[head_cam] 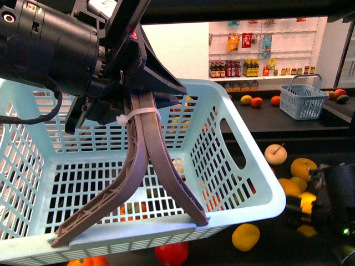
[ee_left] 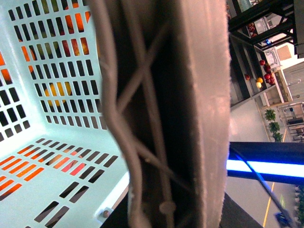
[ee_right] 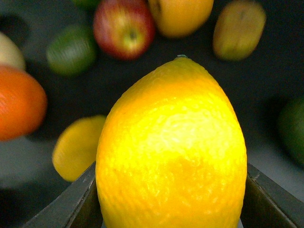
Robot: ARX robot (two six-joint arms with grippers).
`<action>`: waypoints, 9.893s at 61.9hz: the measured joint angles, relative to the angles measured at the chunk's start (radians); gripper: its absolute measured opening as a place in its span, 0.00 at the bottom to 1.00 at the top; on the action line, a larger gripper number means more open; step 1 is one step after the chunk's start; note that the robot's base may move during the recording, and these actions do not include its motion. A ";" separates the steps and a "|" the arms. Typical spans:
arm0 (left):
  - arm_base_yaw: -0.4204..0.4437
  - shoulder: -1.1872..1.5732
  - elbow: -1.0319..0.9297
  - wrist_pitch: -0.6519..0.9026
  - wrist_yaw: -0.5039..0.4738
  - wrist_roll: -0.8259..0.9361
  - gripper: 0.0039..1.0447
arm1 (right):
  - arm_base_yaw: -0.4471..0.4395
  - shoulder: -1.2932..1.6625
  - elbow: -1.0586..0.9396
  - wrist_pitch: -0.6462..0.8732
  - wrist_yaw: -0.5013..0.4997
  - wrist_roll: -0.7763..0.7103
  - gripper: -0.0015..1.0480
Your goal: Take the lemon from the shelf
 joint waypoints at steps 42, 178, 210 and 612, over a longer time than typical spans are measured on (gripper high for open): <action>0.000 0.000 0.000 0.000 0.000 0.000 0.13 | 0.125 -0.891 -0.342 -0.094 -0.263 0.202 0.62; 0.001 0.002 0.000 0.000 -0.003 0.002 0.13 | 0.032 0.101 0.014 -0.168 -0.155 0.368 0.98; 0.001 0.002 0.000 0.000 -0.003 0.002 0.13 | 0.060 0.394 0.421 -0.276 -0.186 0.656 0.98; 0.418 0.027 -0.051 0.460 -0.361 -0.592 0.11 | 0.003 -2.269 -1.001 -0.759 -0.175 -0.311 0.98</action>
